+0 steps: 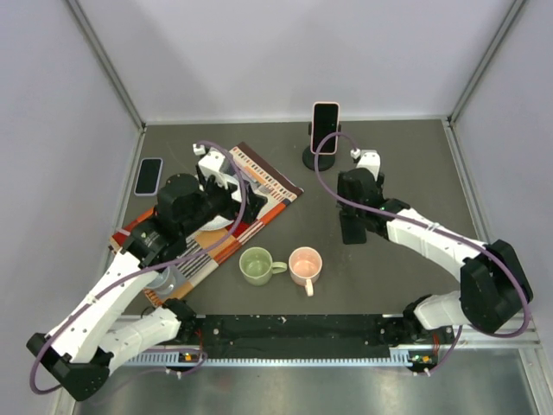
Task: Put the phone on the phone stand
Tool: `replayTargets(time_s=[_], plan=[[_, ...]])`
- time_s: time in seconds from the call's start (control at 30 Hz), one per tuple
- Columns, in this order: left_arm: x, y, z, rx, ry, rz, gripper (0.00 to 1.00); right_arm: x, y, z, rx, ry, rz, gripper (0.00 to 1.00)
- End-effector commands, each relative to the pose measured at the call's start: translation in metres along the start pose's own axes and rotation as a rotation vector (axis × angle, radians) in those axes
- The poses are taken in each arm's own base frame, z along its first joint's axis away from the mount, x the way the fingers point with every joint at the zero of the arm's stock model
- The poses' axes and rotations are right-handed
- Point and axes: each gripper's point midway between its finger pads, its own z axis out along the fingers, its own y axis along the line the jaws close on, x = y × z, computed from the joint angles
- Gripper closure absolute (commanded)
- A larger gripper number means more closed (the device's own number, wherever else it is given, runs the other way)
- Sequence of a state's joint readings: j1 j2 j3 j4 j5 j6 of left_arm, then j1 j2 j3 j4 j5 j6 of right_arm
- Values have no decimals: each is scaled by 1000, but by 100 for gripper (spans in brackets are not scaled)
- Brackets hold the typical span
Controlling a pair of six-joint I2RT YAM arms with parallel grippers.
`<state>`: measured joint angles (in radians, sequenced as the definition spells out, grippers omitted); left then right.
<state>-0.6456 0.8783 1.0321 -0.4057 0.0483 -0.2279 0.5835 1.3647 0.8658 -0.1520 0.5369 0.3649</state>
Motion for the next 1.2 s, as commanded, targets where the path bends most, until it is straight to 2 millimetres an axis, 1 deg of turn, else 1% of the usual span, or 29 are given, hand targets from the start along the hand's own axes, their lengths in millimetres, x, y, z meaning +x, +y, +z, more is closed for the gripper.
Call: replayTargets(time_s=[0.0, 0.03, 0.1, 0.13, 0.2, 0.23, 0.3, 0.33, 0.37, 0.4, 0.43, 0.47, 0.5, 0.53, 0.57, 0.6, 0.63, 0.77, 0.8, 0.87, 0.9, 0.93, 0.97, 1.0, 1.03, 1.07, 1.1, 1.17], plan=[[-17, 5, 4, 4, -15, -77, 1, -23, -15, 0, 18, -63, 14, 100], [-19, 9, 4, -7, -18, -98, 1, -30, -16, 3, 3, -78, 26, 100], [-21, 10, 9, -1, -16, -115, 1, -41, -21, 7, 13, -103, 34, 100], [-26, 8, 10, 7, -25, -126, 1, -52, -21, 8, 9, -122, 47, 100], [-28, 10, 15, 8, -22, -143, 1, -59, -25, 17, 19, -123, 55, 100], [-31, 9, 17, 11, -27, -153, 2, -71, -31, 21, 27, -139, 66, 100], [-32, 10, 20, 10, -26, -165, 2, -78, -34, 34, 20, -141, 48, 100], [-34, 9, 20, 14, -31, -177, 2, -91, -38, 39, 28, -156, 49, 100], [-33, 8, 22, 21, -28, -181, 2, -94, -38, 44, 28, -154, 36, 100], [-33, 8, 23, 23, -27, -186, 2, -91, -38, 54, 45, -138, 2, 100], [-32, 7, 23, 26, -26, -194, 2, -110, -38, 56, 46, -180, 10, 100], [-30, 7, 23, 26, -20, -197, 2, -115, -38, 61, 47, -185, 9, 100], [-28, 8, 23, 23, -16, -198, 2, -110, -38, 72, 40, -164, 7, 100], [-28, 9, 22, 20, -16, -198, 2, -120, -37, 75, 36, -179, 20, 100], [-26, 10, 21, 16, -12, -200, 2, -122, -41, 81, 45, -176, 27, 100], [-25, 12, 20, 6, -13, -196, 2, -116, -39, 91, 46, -157, 16, 100], [-24, 13, 19, 0, -12, -194, 2, -125, -37, 95, 40, -171, 20, 100], [-21, 18, 16, -17, -10, -187, 2, -132, -31, 116, 36, -166, -5, 100], [-20, 19, 17, -18, -6, -185, 2, -140, -31, 120, 37, -177, -4, 100], [-18, 22, 17, -28, 4, -185, 2, -136, -31, 132, 41, -161, -12, 100], [-16, 23, 16, -28, 10, -185, 2, -145, -30, 135, 36, -174, -18, 100], [-16, 23, 15, -28, 10, -185, 2, -140, -29, 143, 40, -160, -29, 100], [-17, 27, 14, -35, 7, -185, 2, -142, -29, 145, 44, -161, -34, 100], [-14, 30, 13, -43, 15, -183, 2, -149, -31, 146, 45, -172, -28, 100], [-13, 31, 13, -44, 19, -184, 2, -147, -32, 150, 44, -161, -27, 100], [-15, 37, 12, -59, 16, -186, 2, -146, -32, 153, 41, -156, -25, 100], [-16, 39, 11, -62, 16, -183, 2, -148, -33, 153, 40, -159, -18, 100], [-16, 46, 9, -76, 17, -188, 2, -146, -33, 156, 41, -153, -14, 100]])
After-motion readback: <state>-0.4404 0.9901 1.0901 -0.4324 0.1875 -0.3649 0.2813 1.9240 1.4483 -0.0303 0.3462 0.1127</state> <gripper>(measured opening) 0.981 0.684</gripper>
